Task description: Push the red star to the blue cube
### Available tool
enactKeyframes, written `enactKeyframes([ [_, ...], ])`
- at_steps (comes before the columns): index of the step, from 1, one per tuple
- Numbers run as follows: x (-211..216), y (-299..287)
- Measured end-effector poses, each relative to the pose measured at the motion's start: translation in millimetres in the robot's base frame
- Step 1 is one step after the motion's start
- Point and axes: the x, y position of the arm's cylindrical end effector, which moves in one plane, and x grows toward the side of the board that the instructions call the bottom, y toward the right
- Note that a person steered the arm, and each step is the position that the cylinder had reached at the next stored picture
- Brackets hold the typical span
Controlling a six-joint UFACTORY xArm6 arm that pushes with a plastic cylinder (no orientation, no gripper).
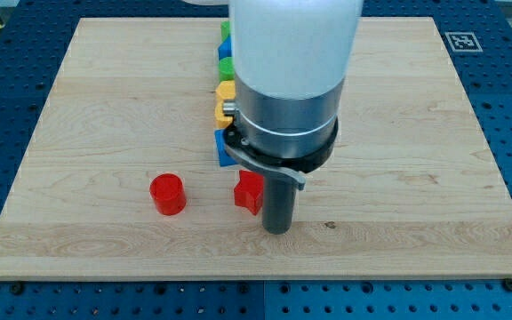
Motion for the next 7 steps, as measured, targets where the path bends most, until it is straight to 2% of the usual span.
enactKeyframes([
  [3,-28.8,-15.3],
  [7,-41.7,-9.3],
])
